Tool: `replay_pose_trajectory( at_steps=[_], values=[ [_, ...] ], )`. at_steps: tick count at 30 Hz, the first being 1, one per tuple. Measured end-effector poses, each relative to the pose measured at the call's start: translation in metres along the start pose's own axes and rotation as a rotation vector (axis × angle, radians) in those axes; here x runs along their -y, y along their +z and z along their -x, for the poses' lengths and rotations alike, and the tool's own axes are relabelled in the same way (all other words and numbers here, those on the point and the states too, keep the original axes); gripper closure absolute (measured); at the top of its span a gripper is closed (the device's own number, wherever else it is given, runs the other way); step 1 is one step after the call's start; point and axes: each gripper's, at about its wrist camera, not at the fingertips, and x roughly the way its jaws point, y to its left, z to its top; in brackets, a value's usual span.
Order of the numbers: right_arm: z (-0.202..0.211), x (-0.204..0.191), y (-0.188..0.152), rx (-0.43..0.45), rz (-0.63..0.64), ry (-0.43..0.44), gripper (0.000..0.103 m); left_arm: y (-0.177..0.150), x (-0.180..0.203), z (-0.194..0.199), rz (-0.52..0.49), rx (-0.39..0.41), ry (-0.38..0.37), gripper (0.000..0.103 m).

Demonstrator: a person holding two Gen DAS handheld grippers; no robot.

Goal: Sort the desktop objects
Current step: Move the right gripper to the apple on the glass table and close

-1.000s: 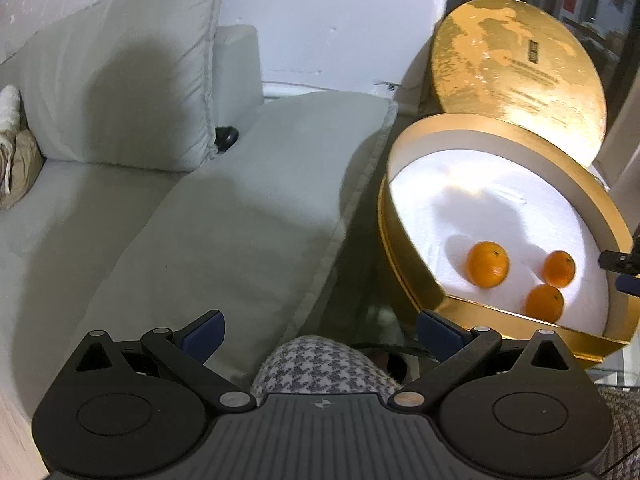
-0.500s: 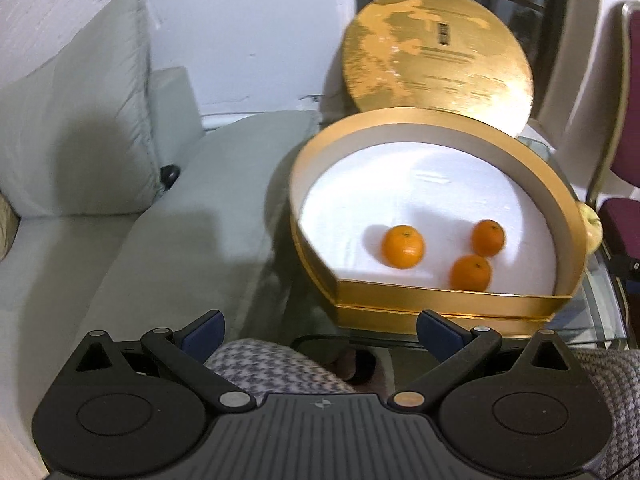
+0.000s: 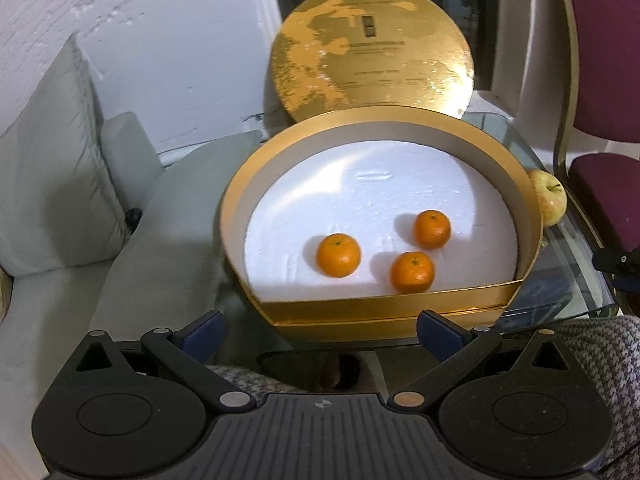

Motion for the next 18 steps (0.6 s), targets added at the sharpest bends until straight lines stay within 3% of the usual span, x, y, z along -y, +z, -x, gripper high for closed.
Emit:
replay_pose_trajectory(
  at_steps=[7, 18],
  values=[
    [-0.005, 0.015, 0.005, -0.009, -0.041, 0.009, 0.045, 0.005, 0.019, -0.010, -0.048, -0.012, -0.011, 0.001],
    [-0.023, 0.024, 0.017, -0.016, -0.087, 0.006, 0.037, 0.017, 0.017, -0.029, -0.037, -0.025, -0.016, 0.001]
  ],
)
